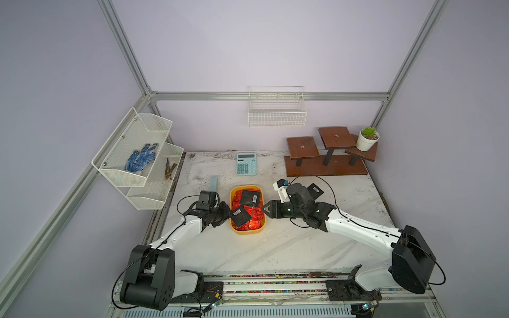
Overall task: Take the tea bags out of the storage box
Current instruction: Pick up the tea bag from the storage box.
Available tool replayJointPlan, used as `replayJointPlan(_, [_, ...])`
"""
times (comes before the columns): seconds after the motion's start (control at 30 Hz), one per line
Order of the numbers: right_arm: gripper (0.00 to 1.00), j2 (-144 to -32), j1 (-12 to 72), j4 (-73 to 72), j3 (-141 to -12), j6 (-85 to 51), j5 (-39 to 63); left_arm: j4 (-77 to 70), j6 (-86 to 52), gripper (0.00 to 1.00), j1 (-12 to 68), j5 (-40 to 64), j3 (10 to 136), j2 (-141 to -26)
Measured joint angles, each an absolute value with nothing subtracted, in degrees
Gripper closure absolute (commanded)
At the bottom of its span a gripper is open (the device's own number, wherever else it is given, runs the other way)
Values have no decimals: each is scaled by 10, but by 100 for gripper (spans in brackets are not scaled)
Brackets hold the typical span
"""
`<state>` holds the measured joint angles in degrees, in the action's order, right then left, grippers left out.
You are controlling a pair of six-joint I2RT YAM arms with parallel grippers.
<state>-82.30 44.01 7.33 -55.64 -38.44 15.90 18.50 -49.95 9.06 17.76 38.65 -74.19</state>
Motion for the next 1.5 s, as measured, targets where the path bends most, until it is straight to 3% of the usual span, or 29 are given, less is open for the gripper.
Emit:
replayJointPlan(0.23, [49,-824,438,73,-556,-385,159,210,-499,78,90,173,387,-712])
replayJointPlan(0.67, [49,-824,433,70,-550,-385,161,264,-485,86,90,150,382,-680])
replayJointPlan(0.87, [50,-824,428,68,-542,-386,162,316,-477,100,90,132,390,-640])
replayJointPlan(1.0, [53,-815,418,69,-528,-387,164,333,-469,100,90,140,404,-627])
replayJointPlan(1.27, [54,-721,340,91,-515,-381,172,357,-463,100,103,190,462,-623])
replayJointPlan(1.5, [53,-629,261,136,-514,-357,172,351,-458,100,197,221,562,-667])
